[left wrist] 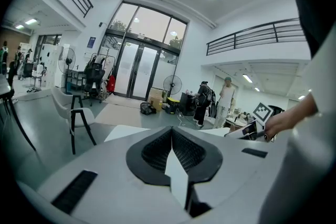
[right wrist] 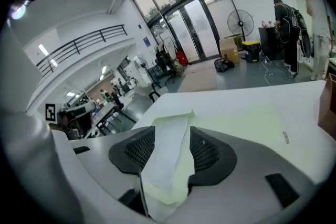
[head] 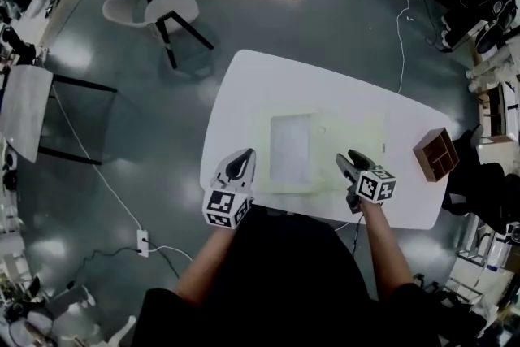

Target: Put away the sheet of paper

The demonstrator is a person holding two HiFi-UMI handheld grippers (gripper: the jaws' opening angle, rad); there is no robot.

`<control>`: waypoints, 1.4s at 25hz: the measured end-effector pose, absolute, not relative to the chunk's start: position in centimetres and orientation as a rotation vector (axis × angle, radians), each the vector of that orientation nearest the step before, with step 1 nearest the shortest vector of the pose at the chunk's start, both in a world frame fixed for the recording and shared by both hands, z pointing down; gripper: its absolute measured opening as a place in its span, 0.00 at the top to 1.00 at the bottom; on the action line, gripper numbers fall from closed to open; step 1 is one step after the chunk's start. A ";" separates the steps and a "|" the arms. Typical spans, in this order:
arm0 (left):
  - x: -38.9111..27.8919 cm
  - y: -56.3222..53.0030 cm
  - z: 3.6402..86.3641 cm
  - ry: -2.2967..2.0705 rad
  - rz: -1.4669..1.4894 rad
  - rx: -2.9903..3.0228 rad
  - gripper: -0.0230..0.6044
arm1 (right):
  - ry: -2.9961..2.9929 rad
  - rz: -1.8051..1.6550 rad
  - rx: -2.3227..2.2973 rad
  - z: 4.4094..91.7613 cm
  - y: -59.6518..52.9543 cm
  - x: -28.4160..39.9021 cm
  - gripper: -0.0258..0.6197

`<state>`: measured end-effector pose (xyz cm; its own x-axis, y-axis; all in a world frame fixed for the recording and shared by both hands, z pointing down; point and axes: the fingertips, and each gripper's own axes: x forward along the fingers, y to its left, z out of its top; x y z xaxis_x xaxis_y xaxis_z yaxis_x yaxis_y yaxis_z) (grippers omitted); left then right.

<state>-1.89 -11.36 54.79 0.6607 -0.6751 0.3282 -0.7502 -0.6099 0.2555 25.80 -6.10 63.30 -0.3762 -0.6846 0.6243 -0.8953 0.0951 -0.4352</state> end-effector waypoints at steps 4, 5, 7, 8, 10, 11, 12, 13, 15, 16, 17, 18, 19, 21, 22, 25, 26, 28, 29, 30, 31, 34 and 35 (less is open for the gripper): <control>1.3 -9.1 53.4 -1.147 0.262 2.530 0.96 | -2.238 1.097 1.639 58.7 -3.9 27.9 0.70; 2.2 -8.5 53.3 -1.147 0.260 2.536 0.96 | -2.265 1.073 1.651 57.6 -3.2 28.5 0.73; 4.3 -7.0 53.2 -1.134 0.263 2.548 0.96 | -2.306 1.016 1.679 55.7 -1.8 29.9 0.76; 5.4 -6.2 53.2 -1.125 0.266 2.555 0.96 | -2.321 0.984 1.690 54.9 -1.1 30.5 0.79; 7.3 -4.7 53.0 -1.112 0.264 2.572 0.96 | -2.345 0.916 1.705 53.5 0.4 31.5 0.87; 8.1 -4.1 52.8 -1.109 0.259 2.581 0.96 | -2.356 0.882 1.714 52.9 1.0 32.0 0.89; 8.8 -3.5 52.5 -1.108 0.252 2.591 0.96 | -2.364 0.851 1.724 52.4 1.7 32.3 0.91; 9.3 -3.0 52.2 -1.108 0.246 2.601 0.96 | -2.368 0.821 1.737 51.9 2.2 32.7 0.92; 10.3 -2.3 51.7 -1.108 0.238 2.622 0.96 | -2.367 0.765 1.768 51.2 3.1 33.5 0.95; 10.7 -2.1 51.3 -1.109 0.234 2.634 0.96 | -2.364 0.741 1.784 50.8 3.5 33.8 0.95; 11.0 -1.8 50.9 -1.111 0.231 2.646 0.96 | -2.362 0.719 1.798 50.5 3.8 34.2 0.95; 11.3 -1.6 50.5 -1.114 0.229 2.657 0.96 | -2.361 0.698 1.811 50.2 4.2 34.5 0.95; 11.5 -1.5 50.1 -1.121 0.227 2.666 0.96 | -2.360 0.676 1.821 49.8 4.5 34.8 0.95; 11.7 -1.5 49.1 -1.143 0.221 2.678 0.96 | -2.358 0.625 1.835 49.0 5.0 35.3 0.95; 11.7 -1.5 48.6 -1.155 0.214 2.682 0.96 | -2.356 0.598 1.840 48.5 5.1 35.6 0.95; 11.6 -1.6 47.2 -1.187 0.195 2.693 0.96 | -2.330 0.527 1.855 47.4 5.4 36.4 0.96; 11.6 -1.6 46.9 -1.196 0.194 2.701 0.96 | -2.315 0.510 1.862 47.1 5.5 36.8 0.96; 11.7 -1.5 46.5 -1.212 0.208 2.726 0.96 | -2.291 0.492 1.874 46.9 5.7 37.4 0.96; 11.9 -1.4 46.4 -1.219 0.221 2.742 0.96 | -2.287 0.489 1.878 46.9 5.8 37.6 0.96; 12.1 -1.3 46.4 -1.223 0.234 2.755 0.96 | -2.287 0.485 1.882 46.9 6.0 37.8 0.96; 12.3 -1.1 46.3 -1.224 0.237 2.763 0.96 | -2.288 0.480 1.888 46.8 6.2 38.0 0.96; 12.3 -1.0 46.2 -1.229 0.207 2.755 0.96 | -2.285 0.464 1.907 46.6 6.7 38.3 0.96; 12.3 -0.9 46.2 -1.231 0.199 2.748 0.96 | -2.283 0.461 1.912 46.6 6.9 38.3 0.96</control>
